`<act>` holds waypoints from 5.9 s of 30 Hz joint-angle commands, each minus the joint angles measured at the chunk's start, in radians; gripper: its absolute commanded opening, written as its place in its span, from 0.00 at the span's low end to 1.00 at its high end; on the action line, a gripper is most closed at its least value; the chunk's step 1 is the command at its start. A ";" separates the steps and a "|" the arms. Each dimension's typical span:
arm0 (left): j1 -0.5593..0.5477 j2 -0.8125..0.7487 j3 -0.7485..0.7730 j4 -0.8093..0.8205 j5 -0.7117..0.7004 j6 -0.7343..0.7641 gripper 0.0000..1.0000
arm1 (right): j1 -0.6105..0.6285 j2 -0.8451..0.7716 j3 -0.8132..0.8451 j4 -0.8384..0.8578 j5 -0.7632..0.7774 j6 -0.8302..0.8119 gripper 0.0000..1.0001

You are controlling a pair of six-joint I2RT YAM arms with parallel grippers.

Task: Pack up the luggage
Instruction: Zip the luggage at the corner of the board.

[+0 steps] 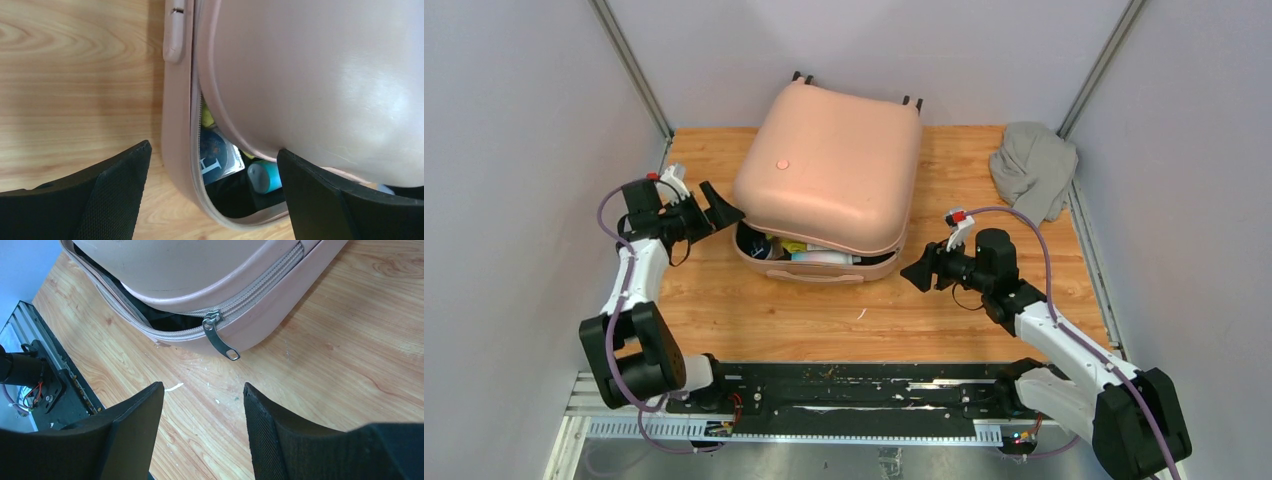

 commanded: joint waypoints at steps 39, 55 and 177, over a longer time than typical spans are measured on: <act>-0.084 0.129 -0.091 0.711 0.175 -0.362 1.00 | 0.156 -0.016 0.330 -0.334 0.292 -0.220 0.63; -0.086 0.138 -0.242 0.825 0.232 -0.444 1.00 | 0.630 0.367 0.655 -0.387 0.896 -0.633 0.76; -0.066 0.160 -0.048 0.122 -0.156 0.410 0.00 | 0.001 0.270 0.093 0.214 0.010 -0.206 0.37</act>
